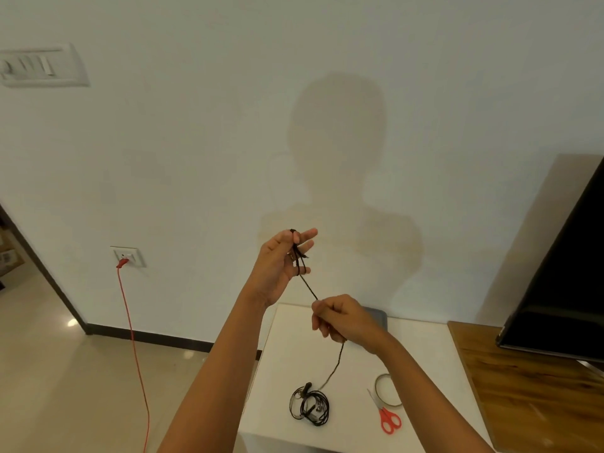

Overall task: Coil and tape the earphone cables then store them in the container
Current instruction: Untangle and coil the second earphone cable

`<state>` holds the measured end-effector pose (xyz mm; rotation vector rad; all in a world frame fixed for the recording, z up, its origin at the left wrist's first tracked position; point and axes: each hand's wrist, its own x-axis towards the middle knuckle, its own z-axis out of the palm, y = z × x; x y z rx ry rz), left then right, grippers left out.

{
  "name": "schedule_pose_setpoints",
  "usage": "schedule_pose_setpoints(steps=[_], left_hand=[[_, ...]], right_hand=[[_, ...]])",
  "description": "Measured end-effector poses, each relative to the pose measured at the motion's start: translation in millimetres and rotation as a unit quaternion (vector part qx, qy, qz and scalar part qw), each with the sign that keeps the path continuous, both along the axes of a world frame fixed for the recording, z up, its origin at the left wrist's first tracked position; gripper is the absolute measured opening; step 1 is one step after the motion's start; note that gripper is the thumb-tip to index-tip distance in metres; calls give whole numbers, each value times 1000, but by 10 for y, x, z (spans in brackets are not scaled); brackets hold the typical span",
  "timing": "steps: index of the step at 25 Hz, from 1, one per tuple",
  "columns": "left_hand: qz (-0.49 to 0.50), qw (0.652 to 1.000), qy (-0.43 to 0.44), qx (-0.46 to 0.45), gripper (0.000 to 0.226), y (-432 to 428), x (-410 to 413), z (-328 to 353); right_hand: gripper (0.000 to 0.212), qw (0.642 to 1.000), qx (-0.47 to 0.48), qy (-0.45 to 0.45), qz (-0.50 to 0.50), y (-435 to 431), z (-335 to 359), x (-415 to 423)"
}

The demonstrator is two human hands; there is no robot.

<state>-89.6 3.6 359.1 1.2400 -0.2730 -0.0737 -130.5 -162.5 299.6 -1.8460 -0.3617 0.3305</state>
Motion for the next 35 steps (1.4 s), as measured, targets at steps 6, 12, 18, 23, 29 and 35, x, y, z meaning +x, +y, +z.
schedule_pose_setpoints(steps=[6,12,18,23,29,35], left_hand=[[0,970,-18,244,31,112,-41,-190],[-103,970,21,220,34,74,-231,-203],[-118,965,20,234,33,113,-290,-105],[-98,956,1,275,31,164,-286,-130],[-175,974,47,136,34,107,-339,-53],[-206,969,68,-115,35,-195,-371,140]], right_hand=[[33,995,73,-63,-17,-154,631,-75],[29,940,72,-251,-219,-228,1009,196],[50,901,-28,-296,-315,-367,863,334],[61,896,-124,-277,-324,-565,813,377],[65,918,-135,-184,-325,-620,623,506],[61,962,-97,-75,-244,-201,61,438]])
